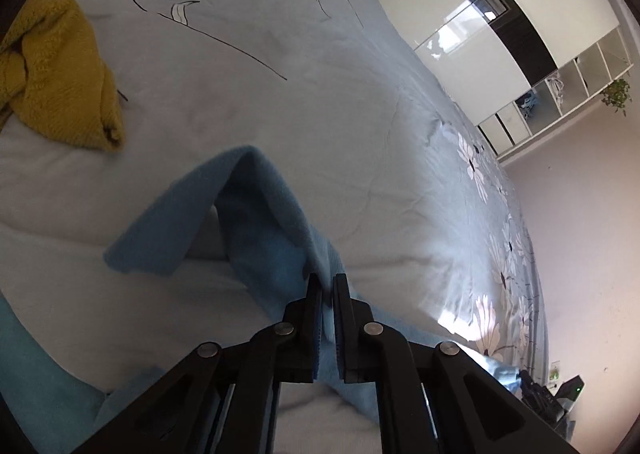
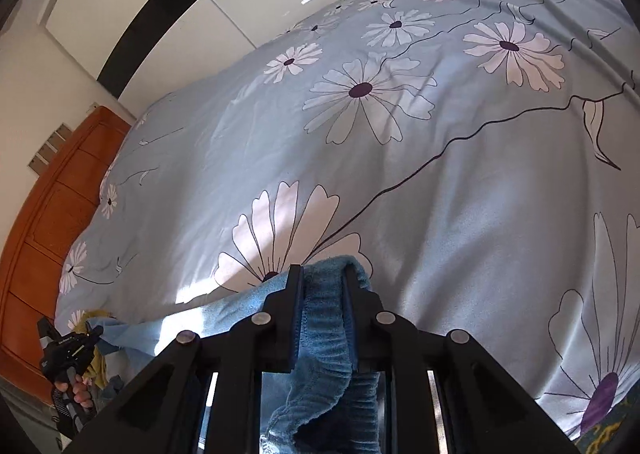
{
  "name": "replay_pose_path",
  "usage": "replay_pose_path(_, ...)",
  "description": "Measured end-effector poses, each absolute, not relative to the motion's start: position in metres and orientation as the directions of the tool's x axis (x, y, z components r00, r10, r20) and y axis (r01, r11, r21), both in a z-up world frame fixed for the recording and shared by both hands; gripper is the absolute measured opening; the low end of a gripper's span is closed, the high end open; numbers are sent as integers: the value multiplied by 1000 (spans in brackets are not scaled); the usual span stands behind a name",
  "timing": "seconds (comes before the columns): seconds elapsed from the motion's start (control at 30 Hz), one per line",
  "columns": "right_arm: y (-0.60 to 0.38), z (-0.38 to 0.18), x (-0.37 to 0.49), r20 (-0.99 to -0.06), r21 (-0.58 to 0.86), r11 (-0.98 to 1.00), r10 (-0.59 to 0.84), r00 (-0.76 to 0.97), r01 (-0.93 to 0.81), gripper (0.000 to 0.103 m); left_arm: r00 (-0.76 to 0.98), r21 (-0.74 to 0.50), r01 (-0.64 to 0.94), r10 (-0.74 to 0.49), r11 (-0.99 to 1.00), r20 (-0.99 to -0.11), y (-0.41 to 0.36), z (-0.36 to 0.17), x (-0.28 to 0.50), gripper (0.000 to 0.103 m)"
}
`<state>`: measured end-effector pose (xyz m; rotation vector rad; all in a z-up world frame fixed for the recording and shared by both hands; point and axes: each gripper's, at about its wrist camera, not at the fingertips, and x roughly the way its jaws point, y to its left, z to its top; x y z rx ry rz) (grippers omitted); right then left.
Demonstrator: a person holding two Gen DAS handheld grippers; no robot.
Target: Fold clothes
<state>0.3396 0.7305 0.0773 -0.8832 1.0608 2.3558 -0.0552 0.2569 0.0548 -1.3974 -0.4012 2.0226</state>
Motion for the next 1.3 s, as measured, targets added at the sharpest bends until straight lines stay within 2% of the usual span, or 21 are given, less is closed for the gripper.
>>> replay_pose_path(0.03, 727, 81, 342, -688, 505, -639, 107, -718, -580, 38, -228, -569, -351, 658, -743, -718, 253, 60, -48, 14)
replay_pose_path(0.07, 721, 88, 345, -680, 497, -656, 112, -724, -568, 47, -226, -564, -372, 661, -737, -716, 248, 66, -40, 27)
replay_pose_path(0.1, 715, 94, 348, -672, 489, -672, 116, -731, -557, 59, -228, -559, -390, 665, -732, -711, 241, 73, -33, 34)
replay_pose_path(0.13, 708, 101, 352, -664, 480, -688, 120, -738, -545, 63, -230, -554, -408, 669, -726, -707, 234, 80, -26, 42)
replay_pose_path(0.2, 684, 114, 363, -648, 455, -730, 122, -752, -510, 65, -250, -561, -435, 693, -705, -677, 210, 94, -10, 46)
replay_pose_path(0.27, 655, 127, 377, -630, 427, -773, 118, -768, -469, 68, -286, -572, -431, 706, -698, -648, 177, 101, 3, 59)
replay_pose_path(0.33, 621, 128, 395, -622, 405, -806, 103, -776, -432, 68, -347, -552, -401, 679, -731, -647, 143, 98, 15, 62)
replay_pose_path(0.43, 586, 109, 426, -635, 420, -804, 71, -770, -420, 68, -399, -537, -310, 620, -785, -676, 97, 72, 27, 63)
replay_pose_path(0.6, 568, 64, 462, -672, 468, -717, 91, -735, -516, 68, -294, -615, -172, 636, -769, -713, 75, 6, 35, 63)
replay_pose_path(0.7, 575, 43, 471, -684, 514, -633, 105, -721, -579, 68, -284, -646, -134, 654, -752, -702, 85, -17, 40, 63)
replay_pose_path(0.8, 590, 32, 473, -670, 550, -570, 136, -730, -610, 68, -355, -694, -116, 682, -711, -639, 85, -27, 40, 63)
replay_pose_path(0.93, 607, 21, 463, -647, 591, -524, 147, -749, -613, 68, -392, -716, -120, 696, -688, -602, 90, -31, 36, 61)
replay_pose_path(1.0, 613, 15, 457, -632, 615, -505, 146, -761, -606, 68, -394, -710, -129, 693, -692, -604, 94, -30, 36, 55)
replay_pose_path(1.07, 617, 13, 454, -609, 644, -478, 154, -778, -598, 68, -381, -727, -114, 706, -677, -597, 96, -30, 36, 26)
replay_pose_path(1.1, 619, 13, 452, -596, 659, -470, 148, -789, -586, 68, -380, -730, -104, 706, -675, -598, 97, -30, 36, 22)
replay_pose_path(1.13, 620, 14, 451, -580, 678, -462, 141, -802, -571, 66, -387, -733, -100, 706, -672, -594, 98, -29, 37, 12)
replay_pose_path(1.17, 620, 16, 449, -563, 699, -453, 126, -817, -553, 61, -397, -739, -96, 706, -667, -586, 98, -27, 35, 9)
replay_pose_path(1.2, 620, 19, 447, -550, 715, -448, 112, -828, -536, 45, -413, -749, -100, 712, -655, -568, 96, -23, 32, 9)
replay_pose_path(1.23, 619, 24, 445, -538, 722, -456, 103, -836, -521, 22, -430, -756, -109, 716, -646, -550, 92, -17, 34, 8)
replay_pose_path(1.3, 615, 40, 445, -514, 721, -486, 102, -852, -494, 6, -468, -758, -134, 715, -639, -520, 83, 2, 39, 7)
